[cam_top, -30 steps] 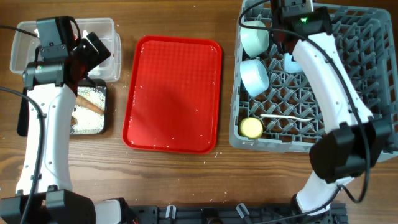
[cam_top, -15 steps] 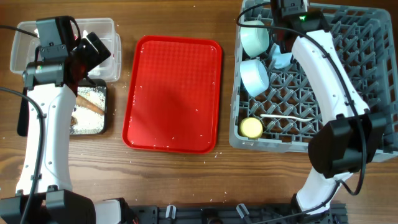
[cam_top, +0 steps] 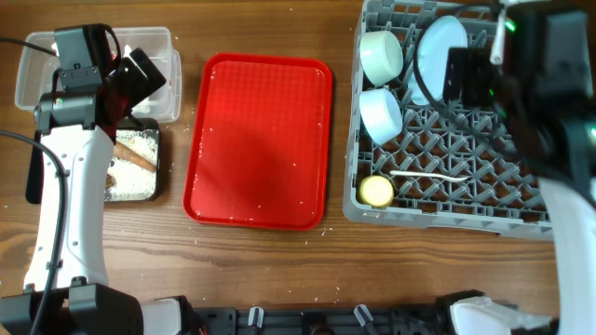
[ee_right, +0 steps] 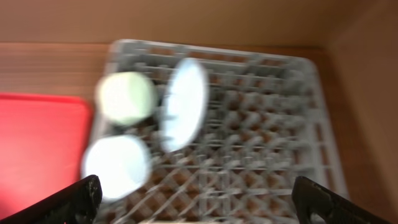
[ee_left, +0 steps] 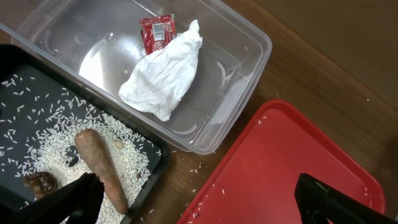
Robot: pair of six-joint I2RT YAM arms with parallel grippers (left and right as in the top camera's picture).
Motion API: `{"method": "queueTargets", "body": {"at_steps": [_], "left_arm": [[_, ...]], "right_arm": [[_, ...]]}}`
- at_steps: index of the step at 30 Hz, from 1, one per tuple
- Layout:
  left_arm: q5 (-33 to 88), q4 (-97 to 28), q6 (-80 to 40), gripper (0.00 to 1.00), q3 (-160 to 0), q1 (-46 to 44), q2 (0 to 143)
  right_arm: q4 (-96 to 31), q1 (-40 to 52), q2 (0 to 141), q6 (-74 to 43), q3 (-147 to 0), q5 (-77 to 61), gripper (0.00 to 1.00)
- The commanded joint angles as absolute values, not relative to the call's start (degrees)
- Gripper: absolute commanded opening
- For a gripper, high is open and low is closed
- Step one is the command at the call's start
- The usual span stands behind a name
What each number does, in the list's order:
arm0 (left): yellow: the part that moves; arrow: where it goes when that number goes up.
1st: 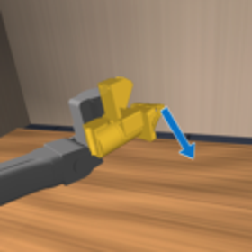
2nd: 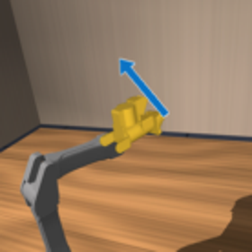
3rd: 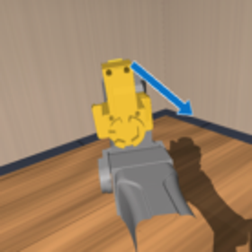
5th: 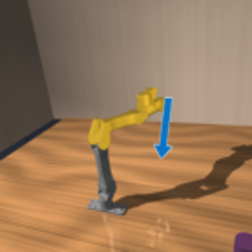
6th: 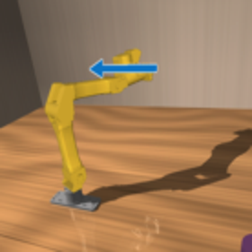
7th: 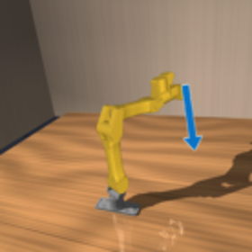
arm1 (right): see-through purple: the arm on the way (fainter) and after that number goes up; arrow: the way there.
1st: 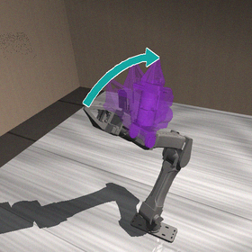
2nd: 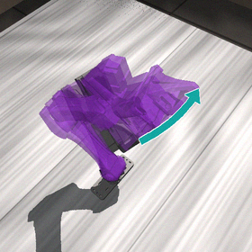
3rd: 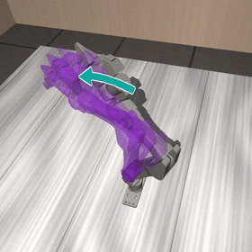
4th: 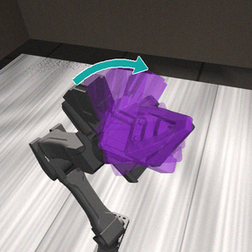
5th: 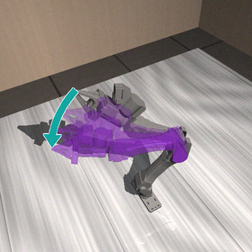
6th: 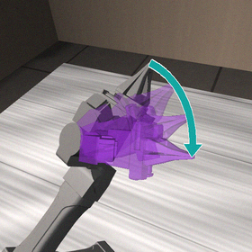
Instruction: Sort waste into correct bins and load items into the dishwasher rack
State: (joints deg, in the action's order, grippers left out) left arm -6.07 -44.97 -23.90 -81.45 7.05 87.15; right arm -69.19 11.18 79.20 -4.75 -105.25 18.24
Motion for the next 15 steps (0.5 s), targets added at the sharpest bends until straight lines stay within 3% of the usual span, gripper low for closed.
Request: {"method": "queueTargets", "body": {"at_steps": [1,5,15], "left_arm": [[-6.00,-44.82,-24.45,1.00,-81.87,7.31,87.11],[-6.00,-44.82,-24.45,1.00,-81.87,7.31,87.11],[-6.00,-44.82,-24.45,1.00,-81.87,7.31,87.11]], "right_arm": [[-70.15,11.18,74.46,-6.61,-105.43,-2.04,1.00],[-70.17,11.18,72.84,-6.59,-105.43,-9.61,1.00],[-70.24,11.18,75.61,-6.52,-105.41,-10.17,1.00]]}}
